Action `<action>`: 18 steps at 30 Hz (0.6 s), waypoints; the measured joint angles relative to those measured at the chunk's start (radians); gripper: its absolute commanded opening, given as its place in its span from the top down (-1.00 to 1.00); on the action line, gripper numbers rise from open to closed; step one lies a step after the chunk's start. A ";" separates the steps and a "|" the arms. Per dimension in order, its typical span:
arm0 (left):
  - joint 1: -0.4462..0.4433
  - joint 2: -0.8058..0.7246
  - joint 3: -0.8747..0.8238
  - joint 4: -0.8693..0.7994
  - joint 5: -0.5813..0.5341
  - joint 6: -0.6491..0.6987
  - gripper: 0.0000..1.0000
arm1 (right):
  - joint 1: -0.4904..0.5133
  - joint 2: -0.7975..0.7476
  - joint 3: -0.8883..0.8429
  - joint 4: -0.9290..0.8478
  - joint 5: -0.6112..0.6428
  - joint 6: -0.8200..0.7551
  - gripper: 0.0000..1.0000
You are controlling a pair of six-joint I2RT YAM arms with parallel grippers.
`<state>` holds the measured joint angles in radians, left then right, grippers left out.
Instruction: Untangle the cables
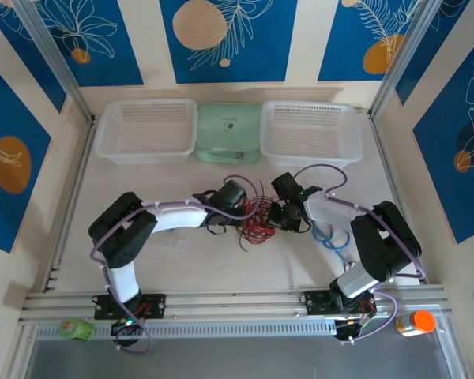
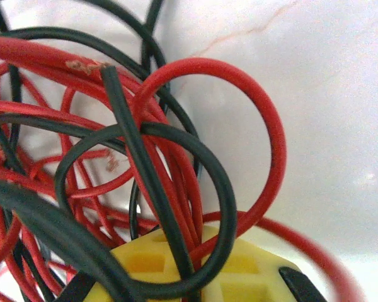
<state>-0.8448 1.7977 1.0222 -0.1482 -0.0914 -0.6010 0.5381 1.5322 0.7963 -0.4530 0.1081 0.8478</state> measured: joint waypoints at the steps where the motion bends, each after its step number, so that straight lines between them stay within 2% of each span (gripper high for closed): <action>1: 0.011 -0.016 -0.005 -0.012 -0.014 0.000 0.83 | 0.011 -0.008 0.000 0.001 0.001 0.006 0.64; 4: 0.053 -0.071 -0.025 -0.052 -0.056 0.007 0.82 | 0.046 -0.031 0.000 -0.003 0.006 0.018 0.50; 9: 0.129 -0.128 -0.055 -0.102 -0.099 0.022 0.77 | 0.060 -0.035 -0.010 -0.008 0.027 0.031 0.11; 14: 0.164 -0.148 -0.067 -0.123 -0.106 0.042 0.68 | 0.067 -0.017 -0.022 -0.007 0.031 0.034 -0.09; 18: 0.179 -0.156 -0.067 -0.144 -0.138 0.061 0.63 | 0.077 -0.012 -0.023 -0.016 0.049 0.030 -0.16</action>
<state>-0.6659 1.6417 0.9550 -0.2920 -0.2298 -0.5400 0.6151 1.5204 0.7734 -0.4686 0.1570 0.8780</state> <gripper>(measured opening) 0.174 0.568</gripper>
